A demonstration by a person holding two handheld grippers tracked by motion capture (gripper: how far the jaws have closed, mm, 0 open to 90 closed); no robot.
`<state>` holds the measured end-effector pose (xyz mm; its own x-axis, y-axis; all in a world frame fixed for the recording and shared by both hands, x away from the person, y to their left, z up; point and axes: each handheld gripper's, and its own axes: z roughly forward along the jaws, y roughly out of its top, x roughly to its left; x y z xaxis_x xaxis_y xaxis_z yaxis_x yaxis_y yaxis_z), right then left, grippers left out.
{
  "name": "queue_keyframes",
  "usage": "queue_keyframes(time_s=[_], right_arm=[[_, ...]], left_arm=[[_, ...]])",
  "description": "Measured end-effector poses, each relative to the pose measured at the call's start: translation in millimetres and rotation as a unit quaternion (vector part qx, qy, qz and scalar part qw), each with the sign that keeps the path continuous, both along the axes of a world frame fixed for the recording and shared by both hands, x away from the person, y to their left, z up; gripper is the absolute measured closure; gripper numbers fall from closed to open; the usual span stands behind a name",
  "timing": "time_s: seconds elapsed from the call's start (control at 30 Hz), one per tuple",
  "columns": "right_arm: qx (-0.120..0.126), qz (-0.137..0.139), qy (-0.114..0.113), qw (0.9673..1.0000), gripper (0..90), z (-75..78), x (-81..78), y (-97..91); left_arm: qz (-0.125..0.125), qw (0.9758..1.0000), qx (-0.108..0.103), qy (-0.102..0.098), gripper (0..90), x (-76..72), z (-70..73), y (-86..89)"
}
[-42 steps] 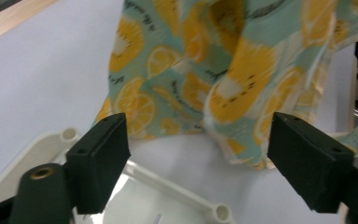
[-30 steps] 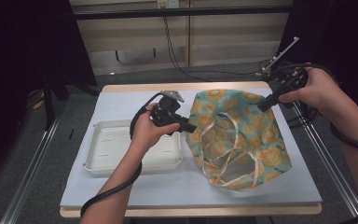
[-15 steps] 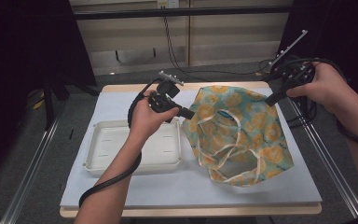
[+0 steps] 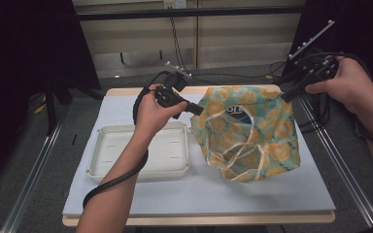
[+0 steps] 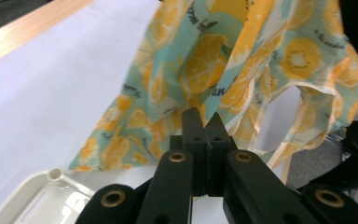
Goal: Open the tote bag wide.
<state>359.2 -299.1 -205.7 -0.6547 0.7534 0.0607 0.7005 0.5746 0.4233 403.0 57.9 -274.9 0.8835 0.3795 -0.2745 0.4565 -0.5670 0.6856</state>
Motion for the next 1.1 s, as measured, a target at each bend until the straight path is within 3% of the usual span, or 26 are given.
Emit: queue_keyframes(time_s=[0.23, 0.3, 0.33, 0.43, 0.5, 0.6, 0.67, 0.73, 0.8, 0.83, 0.97, 1.03, 1.07, 1.1], right_arm=[[-0.017, -0.006, 0.009, 0.9998, 90.0, -3.5, 0.9, -3.0], [-0.014, -0.008, 0.005, 0.9999, 90.0, -4.6, 1.3, -4.0], [-0.011, -0.008, 0.002, 0.9999, 90.0, -4.3, 1.2, -3.4], [-0.001, -0.006, -0.006, 1.0, 90.0, -0.1, 1.5, -3.4], [0.007, -0.004, -0.008, 0.9999, 90.0, 2.7, 2.1, -2.7], [-0.004, -0.005, -0.017, 0.9998, 90.0, 4.6, 4.8, -1.5], [-0.019, -0.006, -0.029, 0.9994, 90.0, 4.2, 7.4, 0.3], [-0.02, -0.016, -0.033, 0.9991, 90.0, 1.9, 10.8, 2.2], [-0.026, -0.012, -0.033, 0.999, 90.0, -1.3, 14.9, 4.4], [-0.025, -0.008, -0.034, 0.9991, 90.0, -3.3, 17.1, 5.1], [-0.017, 0.0, -0.022, 0.9996, 90.0, -12.8, 23.8, 10.2], [-0.017, 0.003, -0.007, 0.9998, 90.0, -19.2, 25.7, 13.3], [-0.016, 0.004, -0.007, 0.9998, 90.0, -22.2, 27.0, 13.5], [-0.018, 0.007, -0.005, 0.9998, 90.0, -24.8, 28.0, 14.2]], left_arm=[[0.007, 0.9999, 0.001, -0.008, 90.0, 6.0, 10.6, 0.5], [0.014, 0.9998, -0.014, 0.0, 90.0, 7.2, 11.2, -0.1], [0.012, 0.9999, -0.009, -0.005, 90.0, 8.7, 12.1, 0.5], [0.021, 0.9996, -0.021, -0.001, 90.0, 11.1, 14.3, -1.3], [0.011, 0.9998, -0.017, -0.005, 90.0, 12.7, 15.7, -3.0], [0.01, 0.9996, -0.025, 0.0, 90.0, 14.0, 15.6, -7.2], [0.008, 0.9998, -0.018, 0.004, 90.0, 15.3, 14.4, -9.6], [0.008, 0.9999, -0.009, 0.002, 90.0, 16.0, 12.7, -11.4], [0.004, 0.9998, -0.016, 0.007, 90.0, 19.0, 10.9, -9.9], [0.014, 0.9996, -0.021, 0.012, 90.0, 19.1, 9.4, -10.3], [0.003, 0.9999, 0.001, 0.013, 90.0, 22.0, 3.6, -10.5], [0.003, 0.9999, -0.001, 0.01, 90.0, 21.7, 1.3, -10.7], [0.01, 0.9998, -0.012, 0.01, 88.7, 20.7, 0.5, -10.9], [0.004, 0.9999, -0.01, 0.007, 84.0, 20.9, 0.7, -9.8]])
